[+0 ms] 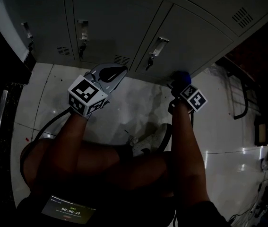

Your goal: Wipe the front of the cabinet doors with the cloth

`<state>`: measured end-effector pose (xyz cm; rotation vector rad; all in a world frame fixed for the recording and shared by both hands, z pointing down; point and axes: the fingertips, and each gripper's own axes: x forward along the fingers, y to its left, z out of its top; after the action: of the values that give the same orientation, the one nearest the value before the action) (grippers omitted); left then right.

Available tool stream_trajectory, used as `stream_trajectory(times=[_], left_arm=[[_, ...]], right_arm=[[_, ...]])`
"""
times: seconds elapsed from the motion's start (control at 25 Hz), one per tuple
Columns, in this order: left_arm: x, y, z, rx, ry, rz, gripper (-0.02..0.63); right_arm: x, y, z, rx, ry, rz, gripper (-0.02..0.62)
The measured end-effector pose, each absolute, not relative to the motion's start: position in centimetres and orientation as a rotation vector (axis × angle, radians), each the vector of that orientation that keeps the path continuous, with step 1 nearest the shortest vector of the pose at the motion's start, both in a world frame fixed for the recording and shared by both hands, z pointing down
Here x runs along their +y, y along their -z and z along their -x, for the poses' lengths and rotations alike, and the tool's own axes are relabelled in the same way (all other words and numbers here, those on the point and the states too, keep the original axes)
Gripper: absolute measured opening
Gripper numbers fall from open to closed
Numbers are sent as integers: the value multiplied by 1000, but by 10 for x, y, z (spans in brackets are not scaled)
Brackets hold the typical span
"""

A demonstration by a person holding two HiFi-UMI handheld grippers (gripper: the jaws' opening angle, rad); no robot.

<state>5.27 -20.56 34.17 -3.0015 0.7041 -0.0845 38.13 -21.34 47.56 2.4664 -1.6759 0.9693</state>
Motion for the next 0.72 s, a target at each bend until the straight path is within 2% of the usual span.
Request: stream_trajectory(times=[0.28,0.52,0.72], left_arm=[[-220,-329,-29,765,40,2999,6],[-227,-316,-10,800,-13,2985,6],[-224,-314,-11,785,-8,2972,5]], right_arm=[[-227,-396,-307,-2037,-681,-2295,80],[-219,-339,-207,-2500,-384,-1899,80],[-209,-316,-157,-2729,-232,-1620,80]])
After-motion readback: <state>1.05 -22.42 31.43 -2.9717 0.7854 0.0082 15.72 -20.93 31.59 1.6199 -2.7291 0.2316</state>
